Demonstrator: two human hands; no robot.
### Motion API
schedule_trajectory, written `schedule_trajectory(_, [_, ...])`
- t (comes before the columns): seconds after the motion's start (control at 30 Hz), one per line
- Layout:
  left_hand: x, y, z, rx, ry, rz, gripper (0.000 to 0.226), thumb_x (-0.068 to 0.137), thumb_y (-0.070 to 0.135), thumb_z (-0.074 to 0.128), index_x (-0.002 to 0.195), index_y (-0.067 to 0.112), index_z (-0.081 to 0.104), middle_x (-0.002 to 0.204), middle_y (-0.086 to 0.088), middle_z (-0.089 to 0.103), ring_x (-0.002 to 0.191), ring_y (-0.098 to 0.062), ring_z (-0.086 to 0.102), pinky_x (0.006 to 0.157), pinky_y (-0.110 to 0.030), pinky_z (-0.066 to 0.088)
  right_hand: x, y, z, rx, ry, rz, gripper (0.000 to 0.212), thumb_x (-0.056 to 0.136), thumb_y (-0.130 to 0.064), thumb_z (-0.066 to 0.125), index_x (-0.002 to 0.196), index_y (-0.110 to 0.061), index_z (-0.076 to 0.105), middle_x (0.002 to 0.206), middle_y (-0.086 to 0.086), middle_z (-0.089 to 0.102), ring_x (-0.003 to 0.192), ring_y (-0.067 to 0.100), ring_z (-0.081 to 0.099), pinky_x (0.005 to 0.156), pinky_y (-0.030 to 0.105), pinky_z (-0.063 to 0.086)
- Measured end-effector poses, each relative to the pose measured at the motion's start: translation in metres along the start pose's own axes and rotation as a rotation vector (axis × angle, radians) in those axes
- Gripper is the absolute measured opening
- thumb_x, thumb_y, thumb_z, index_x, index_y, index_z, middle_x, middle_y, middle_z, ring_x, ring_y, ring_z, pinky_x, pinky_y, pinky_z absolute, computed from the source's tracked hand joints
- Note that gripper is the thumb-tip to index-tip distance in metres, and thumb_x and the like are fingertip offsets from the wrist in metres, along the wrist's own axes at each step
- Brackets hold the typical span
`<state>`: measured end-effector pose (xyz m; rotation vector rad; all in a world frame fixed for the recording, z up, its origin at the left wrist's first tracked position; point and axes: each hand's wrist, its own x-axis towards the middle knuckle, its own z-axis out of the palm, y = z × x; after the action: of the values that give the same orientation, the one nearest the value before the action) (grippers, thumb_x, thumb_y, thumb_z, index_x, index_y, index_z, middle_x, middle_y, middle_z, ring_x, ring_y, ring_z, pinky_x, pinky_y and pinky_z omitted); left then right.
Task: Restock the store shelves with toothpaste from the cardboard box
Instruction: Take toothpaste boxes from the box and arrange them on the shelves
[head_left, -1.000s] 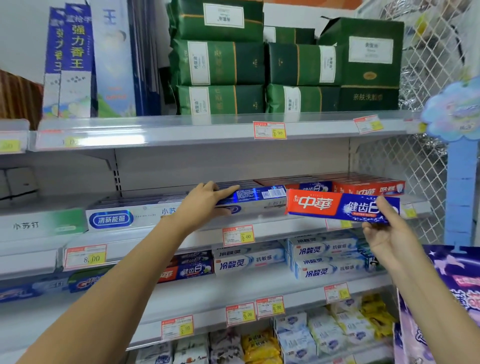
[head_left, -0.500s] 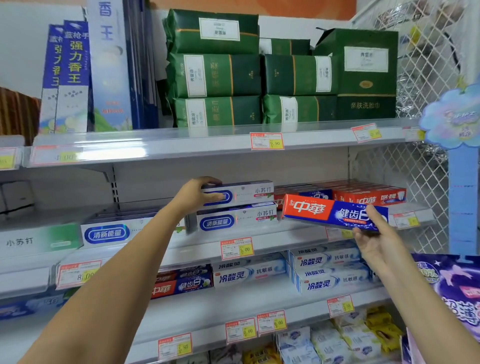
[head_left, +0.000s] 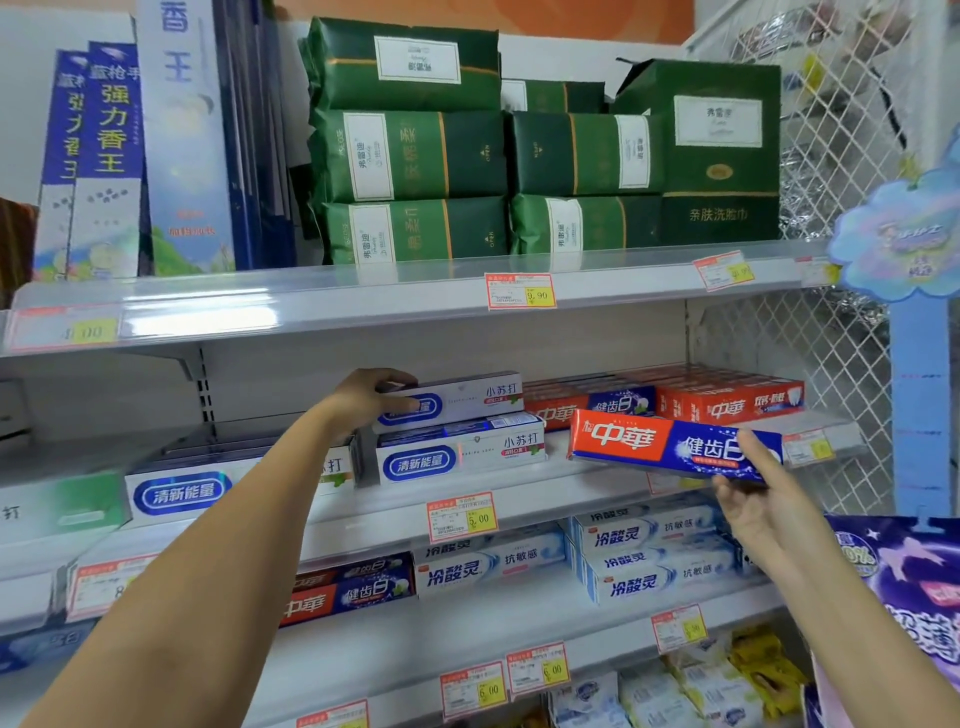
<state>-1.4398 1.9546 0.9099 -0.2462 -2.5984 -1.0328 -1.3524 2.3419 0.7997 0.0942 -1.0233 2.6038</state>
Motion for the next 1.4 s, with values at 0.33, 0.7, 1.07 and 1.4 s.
schedule_trajectory(0.33, [-0.009,0.006,0.002,0.015,-0.017,0.029,0.038,0.085,0.024,0.069,0.121,0.019,0.058,0.112,-0.002,0.063,0.085,-0.015,0.064,0.064,-0.023,0.053,0.006,0.001,0.003,-0.01,-0.023,0.011,0.041,0.073,-0.035,0.074,0.107,-0.023,0.055,0.098,0.004,0.065,0.077,0.009,0.066,0.047,0.014,0.052])
schedule_trajectory(0.7, [-0.025,0.012,0.027,0.434,0.322,0.207,0.052,0.084,0.03,0.069,0.133,0.023,0.052,0.139,-0.007,0.045,0.126,-0.026,0.04,0.102,-0.038,0.041,0.02,-0.004,0.009,-0.023,-0.025,0.015,0.024,0.08,-0.03,0.068,0.098,-0.021,0.056,0.09,0.004,0.066,0.063,0.006,0.067,0.048,0.014,0.052])
schedule_trajectory(1.07, [-0.023,0.065,0.134,0.681,0.056,0.715,0.035,0.099,0.019,0.041,0.131,0.012,0.054,0.138,-0.006,0.049,0.125,-0.019,0.044,0.105,-0.032,0.04,0.034,-0.016,0.003,-0.072,0.02,-0.031,0.018,0.086,-0.028,0.066,0.096,-0.018,0.057,0.09,0.004,0.066,0.072,0.011,0.064,0.051,0.015,0.053])
schedule_trajectory(1.4, [-0.019,0.056,0.145,0.647,0.094,0.709,0.03,0.096,0.014,0.044,0.119,0.011,0.064,0.128,-0.008,0.055,0.114,-0.025,0.053,0.096,-0.035,0.044,0.068,-0.03,-0.001,-0.313,-0.042,-0.052,0.024,0.084,-0.03,0.068,0.101,-0.015,0.059,0.098,0.008,0.067,0.079,0.016,0.067,0.057,0.02,0.056])
